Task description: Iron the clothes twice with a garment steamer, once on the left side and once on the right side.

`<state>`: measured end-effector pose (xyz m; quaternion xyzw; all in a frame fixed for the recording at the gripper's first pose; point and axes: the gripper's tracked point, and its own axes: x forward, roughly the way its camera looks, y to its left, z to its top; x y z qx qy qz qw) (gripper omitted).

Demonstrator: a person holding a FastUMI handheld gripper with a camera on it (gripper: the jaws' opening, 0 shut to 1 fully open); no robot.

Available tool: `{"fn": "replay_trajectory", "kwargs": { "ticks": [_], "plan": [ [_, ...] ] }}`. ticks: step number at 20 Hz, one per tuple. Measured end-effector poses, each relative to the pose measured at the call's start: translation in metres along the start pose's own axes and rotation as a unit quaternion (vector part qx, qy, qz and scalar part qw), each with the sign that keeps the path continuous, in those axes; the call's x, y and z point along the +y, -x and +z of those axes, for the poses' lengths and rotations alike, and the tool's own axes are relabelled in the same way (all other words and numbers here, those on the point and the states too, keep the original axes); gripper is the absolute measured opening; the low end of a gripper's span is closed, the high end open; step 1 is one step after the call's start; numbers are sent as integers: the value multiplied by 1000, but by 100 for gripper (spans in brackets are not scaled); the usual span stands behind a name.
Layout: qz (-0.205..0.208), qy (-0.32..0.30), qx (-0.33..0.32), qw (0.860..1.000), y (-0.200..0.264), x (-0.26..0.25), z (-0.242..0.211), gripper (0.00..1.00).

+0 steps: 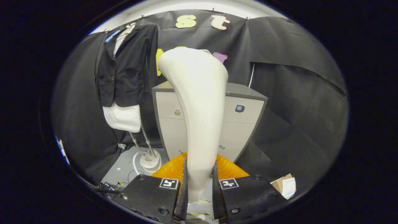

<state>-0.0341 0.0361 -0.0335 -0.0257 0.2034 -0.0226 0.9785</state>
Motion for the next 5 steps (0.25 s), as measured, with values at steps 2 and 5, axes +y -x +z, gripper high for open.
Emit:
{"fn": "replay_trajectory", "kwargs": {
  "ticks": [2, 5],
  "plan": [
    [-7, -7, 6, 1000, 0, -18, -1, 34],
    [-14, -9, 9, 1000, -1, -38, -2, 35]
  ]
}}
